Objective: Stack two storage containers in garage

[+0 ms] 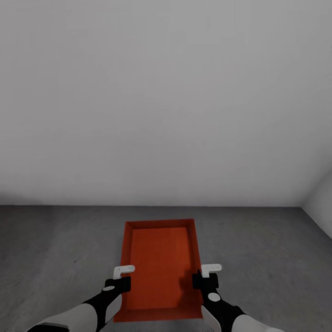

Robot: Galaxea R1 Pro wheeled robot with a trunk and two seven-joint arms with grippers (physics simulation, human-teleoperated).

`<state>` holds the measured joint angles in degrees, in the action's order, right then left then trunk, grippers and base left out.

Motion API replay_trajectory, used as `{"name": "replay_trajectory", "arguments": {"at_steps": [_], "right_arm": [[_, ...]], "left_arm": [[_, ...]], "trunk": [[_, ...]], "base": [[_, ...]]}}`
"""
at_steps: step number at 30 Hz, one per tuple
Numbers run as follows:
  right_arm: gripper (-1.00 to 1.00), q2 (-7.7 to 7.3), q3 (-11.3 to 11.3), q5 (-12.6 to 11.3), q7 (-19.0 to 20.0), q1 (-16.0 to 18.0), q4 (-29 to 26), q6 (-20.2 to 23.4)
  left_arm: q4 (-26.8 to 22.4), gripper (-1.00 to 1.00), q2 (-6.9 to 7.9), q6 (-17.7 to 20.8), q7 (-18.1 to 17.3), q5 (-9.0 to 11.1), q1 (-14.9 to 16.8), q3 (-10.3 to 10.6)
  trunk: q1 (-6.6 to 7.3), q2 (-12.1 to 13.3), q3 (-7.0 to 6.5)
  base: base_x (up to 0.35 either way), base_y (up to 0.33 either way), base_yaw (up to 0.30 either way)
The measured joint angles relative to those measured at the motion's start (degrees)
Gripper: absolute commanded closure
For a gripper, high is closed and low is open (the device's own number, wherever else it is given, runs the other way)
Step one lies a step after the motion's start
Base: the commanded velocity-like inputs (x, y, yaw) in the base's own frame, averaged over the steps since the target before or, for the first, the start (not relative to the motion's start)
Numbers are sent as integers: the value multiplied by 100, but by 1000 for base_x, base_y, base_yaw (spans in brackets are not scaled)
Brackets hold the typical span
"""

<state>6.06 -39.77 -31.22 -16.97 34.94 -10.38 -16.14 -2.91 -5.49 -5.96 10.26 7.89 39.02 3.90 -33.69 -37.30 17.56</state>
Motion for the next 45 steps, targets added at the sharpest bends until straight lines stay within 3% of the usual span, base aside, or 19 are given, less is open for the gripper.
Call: {"name": "replay_trajectory", "arguments": {"at_steps": [45], "right_arm": [[100,0,-12,13,-50,2,-51,4]], "left_arm": [[-50,100,14,6,-11,6,0,17]], "trunk": [[0,-1,417]], "base": [[0,0,0]]}}
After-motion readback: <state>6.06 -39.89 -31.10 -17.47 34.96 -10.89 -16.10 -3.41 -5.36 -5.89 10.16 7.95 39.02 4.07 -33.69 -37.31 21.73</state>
